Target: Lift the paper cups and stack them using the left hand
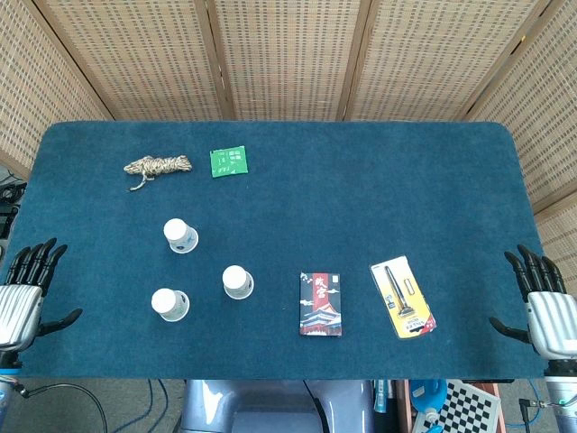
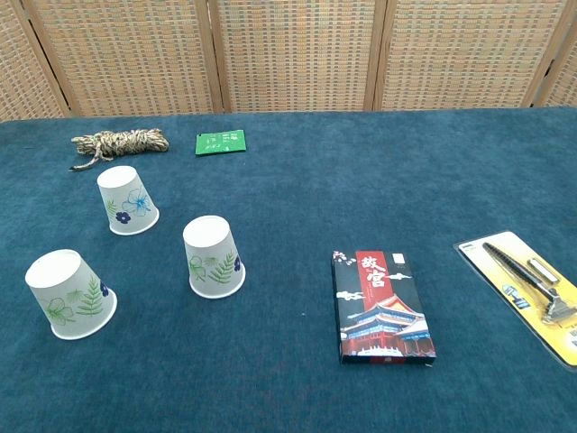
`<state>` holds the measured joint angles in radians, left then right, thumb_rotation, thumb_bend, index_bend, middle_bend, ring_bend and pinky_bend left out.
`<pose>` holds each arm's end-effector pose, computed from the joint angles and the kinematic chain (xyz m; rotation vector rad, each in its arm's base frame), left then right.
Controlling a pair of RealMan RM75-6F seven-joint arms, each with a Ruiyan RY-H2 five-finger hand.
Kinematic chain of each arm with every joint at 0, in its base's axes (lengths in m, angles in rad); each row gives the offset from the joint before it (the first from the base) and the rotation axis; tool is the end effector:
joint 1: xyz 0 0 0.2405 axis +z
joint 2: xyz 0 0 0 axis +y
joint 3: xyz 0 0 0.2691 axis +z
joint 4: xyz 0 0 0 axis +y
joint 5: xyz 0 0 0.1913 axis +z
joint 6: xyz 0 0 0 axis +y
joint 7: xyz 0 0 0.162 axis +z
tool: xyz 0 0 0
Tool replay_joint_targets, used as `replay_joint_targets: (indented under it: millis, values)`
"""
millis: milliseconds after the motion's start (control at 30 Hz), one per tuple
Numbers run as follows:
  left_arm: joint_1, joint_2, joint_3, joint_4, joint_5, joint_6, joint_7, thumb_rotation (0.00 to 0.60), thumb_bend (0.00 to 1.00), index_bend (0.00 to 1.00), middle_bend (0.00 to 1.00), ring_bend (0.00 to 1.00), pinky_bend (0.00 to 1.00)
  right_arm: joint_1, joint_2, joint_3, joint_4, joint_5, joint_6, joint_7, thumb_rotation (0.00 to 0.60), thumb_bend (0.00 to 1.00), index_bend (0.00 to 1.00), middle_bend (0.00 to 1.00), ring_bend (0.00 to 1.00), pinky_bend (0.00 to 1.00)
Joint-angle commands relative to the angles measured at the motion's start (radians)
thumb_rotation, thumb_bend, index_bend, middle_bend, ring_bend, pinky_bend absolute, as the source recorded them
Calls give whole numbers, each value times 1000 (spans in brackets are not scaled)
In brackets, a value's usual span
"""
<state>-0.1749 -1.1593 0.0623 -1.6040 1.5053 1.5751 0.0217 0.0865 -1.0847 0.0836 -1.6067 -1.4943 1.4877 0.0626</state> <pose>-0.2997 0.2047 0.1660 -1.4493 -0.8655 -0.9650 -0.3149 -0.2055 0.1998 1.3499 -0.8939 0.9516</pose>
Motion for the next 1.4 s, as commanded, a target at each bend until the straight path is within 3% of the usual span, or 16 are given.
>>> replay_joint_targets:
  millis: [33, 200, 367, 500, 567, 700, 933, 1200, 1400]
  values:
    - [-1, -2, 5, 0, 36, -10, -9, 600, 173, 0, 0, 0, 0, -4, 2, -2, -1, -7, 7, 5, 600, 0, 0, 0, 0, 0]
    - [-82, 9, -11, -56, 129, -90, 67, 600, 173, 0, 0, 0, 0, -6, 3, -1, 2, -9, 12, 8, 600, 0, 0, 0, 0, 0]
    - [-218, 25, -52, -150, 163, -272, 127, 600, 173, 0, 0, 0, 0, -2, 4, 3, 4, -2, 5, 13, 600, 0, 0, 0, 0, 0]
    - [-333, -17, -117, -191, 105, -439, 228, 600, 173, 0, 0, 1, 25, 3, 3, 7, 8, 11, -8, 16, 600, 0, 0, 0, 0, 0]
    - [-437, -105, -158, -164, 30, -604, 290, 600, 174, 0, 0, 15, 74, 5, 3, 12, 16, 27, -19, 22, 600, 0, 0, 0, 0, 0]
    - [-516, -228, -204, -99, -131, -711, 415, 600, 174, 27, 13, 60, 124, 9, 5, 19, 27, 43, -32, 39, 600, 0, 0, 0, 0, 0]
    - [-575, -337, -222, -31, -285, -744, 526, 600, 174, 116, 114, 115, 180, 11, 9, 22, 32, 50, -41, 59, 600, 0, 0, 0, 0, 0]
    - [-597, -398, -209, 25, -350, -709, 586, 600, 177, 246, 307, 254, 280, 12, 15, 26, 37, 59, -46, 83, 600, 0, 0, 0, 0, 0]
    - [-603, -427, -205, 39, -409, -681, 622, 600, 225, 314, 397, 342, 348, 11, 18, 27, 36, 59, -46, 90, 600, 0, 0, 0, 0, 0]
